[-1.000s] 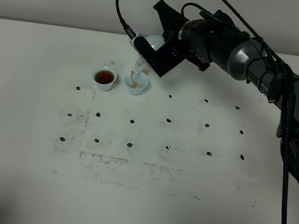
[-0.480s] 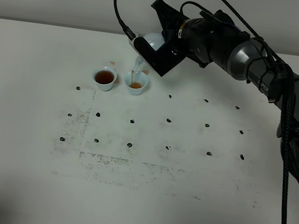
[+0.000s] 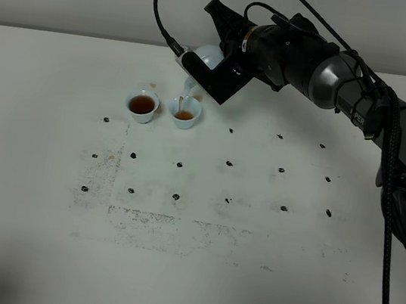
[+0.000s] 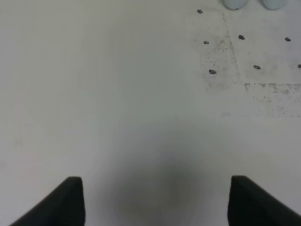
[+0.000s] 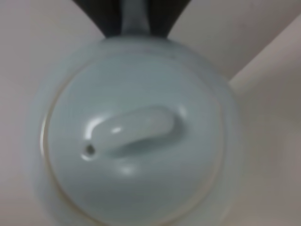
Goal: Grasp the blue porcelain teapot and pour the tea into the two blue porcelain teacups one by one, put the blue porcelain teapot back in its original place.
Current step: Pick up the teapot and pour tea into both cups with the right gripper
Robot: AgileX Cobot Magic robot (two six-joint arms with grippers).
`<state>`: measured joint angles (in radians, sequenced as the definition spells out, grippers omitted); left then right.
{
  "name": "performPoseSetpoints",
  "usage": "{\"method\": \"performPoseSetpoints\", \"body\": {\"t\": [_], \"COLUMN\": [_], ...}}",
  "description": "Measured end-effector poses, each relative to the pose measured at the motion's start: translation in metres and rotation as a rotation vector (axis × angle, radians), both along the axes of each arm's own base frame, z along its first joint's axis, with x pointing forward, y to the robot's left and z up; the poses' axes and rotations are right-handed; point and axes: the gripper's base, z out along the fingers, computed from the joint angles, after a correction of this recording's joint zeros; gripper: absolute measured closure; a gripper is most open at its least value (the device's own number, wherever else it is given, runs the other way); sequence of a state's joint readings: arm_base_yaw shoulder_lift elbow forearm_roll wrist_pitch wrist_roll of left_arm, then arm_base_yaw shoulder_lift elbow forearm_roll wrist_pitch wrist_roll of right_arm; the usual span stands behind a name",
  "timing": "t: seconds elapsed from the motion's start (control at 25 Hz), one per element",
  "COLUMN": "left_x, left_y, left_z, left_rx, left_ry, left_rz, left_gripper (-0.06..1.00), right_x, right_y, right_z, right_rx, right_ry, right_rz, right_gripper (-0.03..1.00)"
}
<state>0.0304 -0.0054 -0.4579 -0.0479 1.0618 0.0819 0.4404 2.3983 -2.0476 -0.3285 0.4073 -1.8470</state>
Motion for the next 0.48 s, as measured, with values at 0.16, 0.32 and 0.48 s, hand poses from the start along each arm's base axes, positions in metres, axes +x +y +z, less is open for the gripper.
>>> {"method": "performPoseSetpoints", "body": {"t": [0.16, 0.32, 0.48], "left_x": [0.0000, 0.0000, 0.0000], "left_y": [0.0000, 0.0000, 0.0000], "left_z": [0.0000, 0.0000, 0.0000], "left_rx": [0.000, 0.000, 0.000], "left_ry": [0.000, 0.000, 0.000], "left_rz": [0.000, 0.000, 0.000], "left_gripper": [0.34, 0.34, 0.34], "right_x": [0.0000, 0.0003, 0.0009], "right_y": [0.0000, 0.0004, 0.0011], "right_z": [-0.0001, 0.0005, 0.0015], "right_rx": [-0.003, 0.000, 0.006], "right_ry": [-0.001, -0.008, -0.021], "right_rz": [0.002, 0.006, 0.011], "right_gripper": [0.93, 0.93, 0.93]}}
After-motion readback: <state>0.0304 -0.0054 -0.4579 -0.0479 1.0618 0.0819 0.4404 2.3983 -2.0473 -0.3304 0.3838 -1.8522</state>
